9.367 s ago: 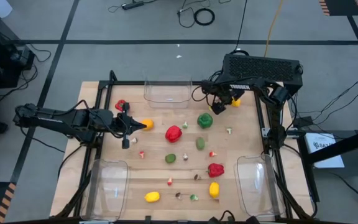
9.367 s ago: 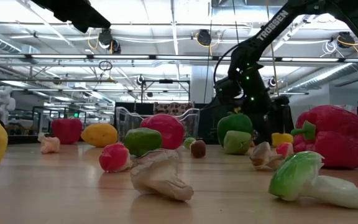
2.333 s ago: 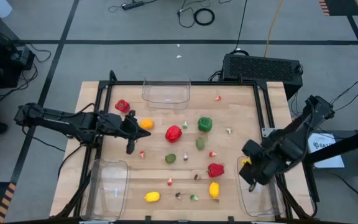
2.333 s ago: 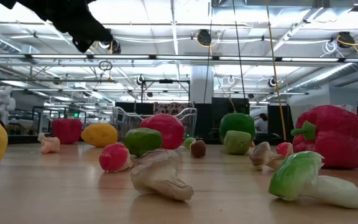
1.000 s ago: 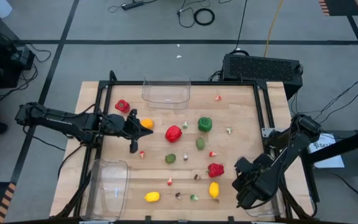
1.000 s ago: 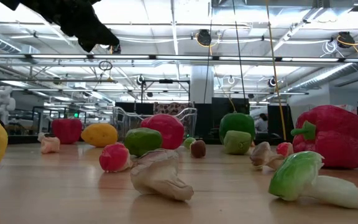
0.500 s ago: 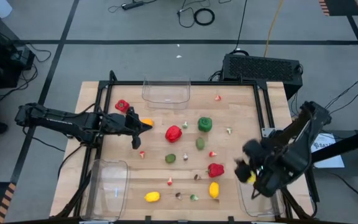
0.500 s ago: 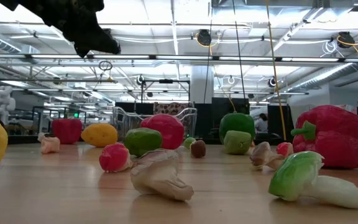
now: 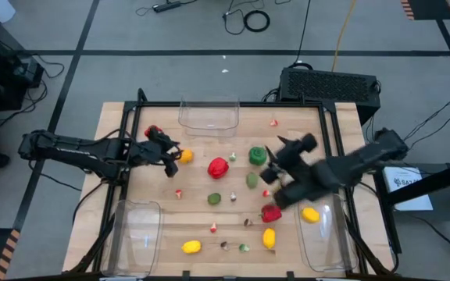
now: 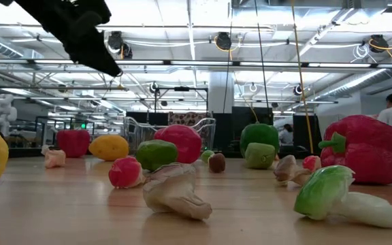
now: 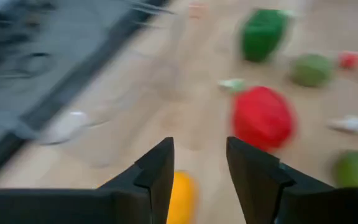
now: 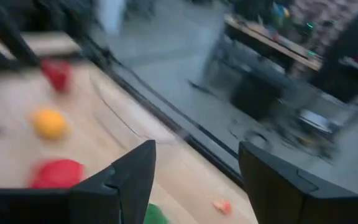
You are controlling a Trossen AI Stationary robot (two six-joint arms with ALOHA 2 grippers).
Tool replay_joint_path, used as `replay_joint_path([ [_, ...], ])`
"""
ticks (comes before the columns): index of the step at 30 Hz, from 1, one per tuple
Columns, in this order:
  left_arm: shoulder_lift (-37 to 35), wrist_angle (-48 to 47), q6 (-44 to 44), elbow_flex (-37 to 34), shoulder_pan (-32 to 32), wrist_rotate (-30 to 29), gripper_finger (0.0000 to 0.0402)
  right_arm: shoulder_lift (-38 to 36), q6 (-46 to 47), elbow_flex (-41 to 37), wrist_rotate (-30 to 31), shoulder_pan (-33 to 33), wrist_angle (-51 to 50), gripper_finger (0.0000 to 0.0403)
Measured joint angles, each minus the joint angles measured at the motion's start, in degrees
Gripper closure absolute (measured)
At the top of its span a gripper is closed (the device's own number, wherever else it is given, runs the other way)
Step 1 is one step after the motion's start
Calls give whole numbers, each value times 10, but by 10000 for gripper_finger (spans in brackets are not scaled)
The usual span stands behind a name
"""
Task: Sort produce into baskets
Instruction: Put the red bell pepper into the top transparent bin
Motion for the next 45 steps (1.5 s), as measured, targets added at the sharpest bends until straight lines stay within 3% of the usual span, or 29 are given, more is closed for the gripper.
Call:
replay_joint_path([
  [3, 1, -66, -39, 35, 7, -42, 245, 33, -70, -26, -59, -64, 28, 182],
  [9, 13, -251, -129, 105, 80, -39, 245, 78, -180, -63, -105, -155, 89, 182],
  [12, 16, -256, -118, 106, 111, -44, 245, 86, -226, -65, -128, -179, 128, 182],
  [19, 16, -274, -104, 106, 120, -48, 245, 72, -355, -64, -160, -184, 253, 181],
  [23, 16, -298, -162, 99, 124, -53, 245, 61, -412, -64, -168, -180, 321, 181],
  [32, 17, -320, -236, 53, 196, -41, 245, 57, -447, -64, -202, -181, 364, 181],
  [45, 21, -304, -215, 9, 301, -17, 245, 57, -438, -64, -217, -180, 364, 181],
])
